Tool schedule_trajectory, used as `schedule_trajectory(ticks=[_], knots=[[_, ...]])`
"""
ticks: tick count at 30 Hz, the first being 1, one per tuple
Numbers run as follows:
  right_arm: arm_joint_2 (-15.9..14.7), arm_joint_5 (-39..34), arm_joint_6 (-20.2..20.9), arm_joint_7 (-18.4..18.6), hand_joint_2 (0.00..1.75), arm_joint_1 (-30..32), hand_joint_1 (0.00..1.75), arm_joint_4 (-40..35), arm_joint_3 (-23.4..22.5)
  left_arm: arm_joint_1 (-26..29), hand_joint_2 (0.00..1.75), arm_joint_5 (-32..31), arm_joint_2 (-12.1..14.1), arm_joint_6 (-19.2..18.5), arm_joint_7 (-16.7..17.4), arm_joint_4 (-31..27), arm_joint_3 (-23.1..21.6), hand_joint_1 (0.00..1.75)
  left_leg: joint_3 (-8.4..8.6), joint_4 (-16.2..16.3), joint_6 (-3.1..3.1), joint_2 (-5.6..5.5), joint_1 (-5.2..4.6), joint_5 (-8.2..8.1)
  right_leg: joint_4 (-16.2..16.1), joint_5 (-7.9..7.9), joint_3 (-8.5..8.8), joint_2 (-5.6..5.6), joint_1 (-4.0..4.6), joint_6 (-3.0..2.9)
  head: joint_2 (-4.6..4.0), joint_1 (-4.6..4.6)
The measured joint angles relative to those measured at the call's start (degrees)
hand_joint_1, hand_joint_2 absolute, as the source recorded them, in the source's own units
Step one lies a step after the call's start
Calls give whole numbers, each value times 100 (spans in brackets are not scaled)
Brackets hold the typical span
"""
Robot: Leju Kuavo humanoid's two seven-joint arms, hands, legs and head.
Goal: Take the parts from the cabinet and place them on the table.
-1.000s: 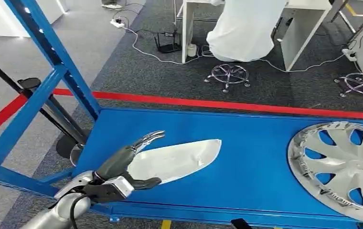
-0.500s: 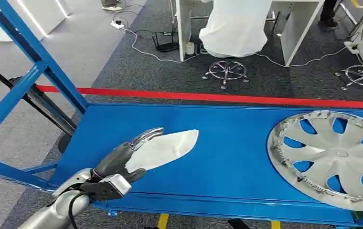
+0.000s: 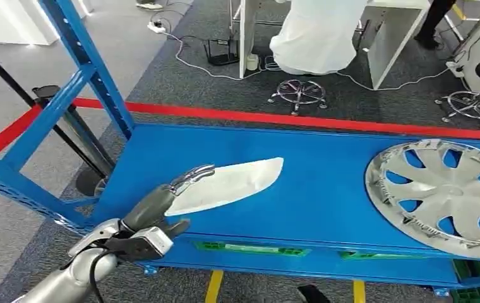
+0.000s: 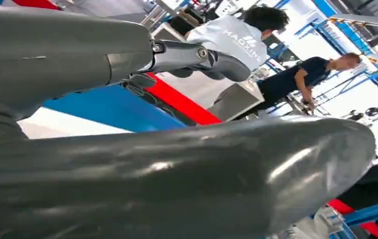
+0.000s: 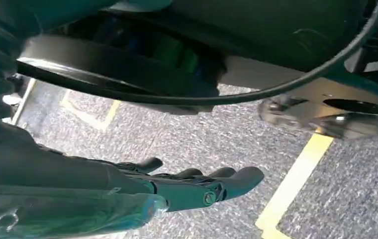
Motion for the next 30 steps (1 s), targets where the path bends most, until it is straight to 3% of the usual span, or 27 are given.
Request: schedule_trajectory(ticks=[1,3,4,5,6,7,8,9,13,17,24,30], knots=[[0,2,0,2,175,8,0,0,0,0,0,-16,0,16,4,0,0,0,-22,1,-7,-1,0,26,-373,177,271,-2,0,-8,0,-4],[0,0,-2,18,175,42,0,2,2,1,0,-39,-4,59,37,0,0,0,-37,16,-47,-17,2,58,-1536,474,1006,-5,-4,-36,0,0],[0,-2,-4,17,175,45,0,2,4,2,0,-90,-4,124,121,0,4,0,-68,18,-83,-16,-20,82,-1775,326,1188,2,11,-67,0,-4],[0,-17,-15,18,175,52,0,2,4,-2,175,-142,-4,212,252,7,4,0,-83,25,-117,-14,-19,106,-1749,411,1121,19,27,-127,0,-20],[0,-28,-20,17,175,64,0,2,4,1,175,-232,-15,333,398,20,7,0,-90,36,-147,-14,-20,128,-1780,396,1089,19,30,-155,0,-2],[0,-46,-26,17,175,80,0,2,4,4,175,-339,-26,469,580,37,20,0,-108,45,-117,-14,-30,111,-1802,411,1079,25,10,-169,0,-18],[0,-55,-42,13,175,99,0,2,4,10,175,-450,-44,629,788,72,59,0,-124,36,53,-14,-34,124,-1801,424,1058,30,16,-170,0,-26],[0,-70,-55,-4,175,117,0,2,2,15,175,-569,-63,770,949,114,105,0,-138,33,115,-14,-42,173,-1801,438,1043,29,24,-187,0,-24],[0,-68,-70,-9,175,121,0,2,0,34,175,-735,-142,960,1143,330,249,0,-151,-36,-12,-14,-29,275,-1794,479,992,19,47,-251,0,-28],[0,-68,-72,-9,175,120,0,2,0,49,175,-750,-190,968,1152,457,299,0,-166,-53,-118,-14,-15,294,-1784,485,967,17,56,-261,0,-26],[0,-66,-74,-9,175,117,0,2,0,58,175,-754,-234,988,1174,551,367,0,-187,-51,-153,-14,-15,282,-1782,492,951,12,47,-250,0,-22],[0,-15,-70,57,175,100,0,2,0,10,175,-1217,-363,1370,1805,863,498,0,-208,-49,-149,-14,-30,285,-1790,508,927,12,29,-226,0,-22]])
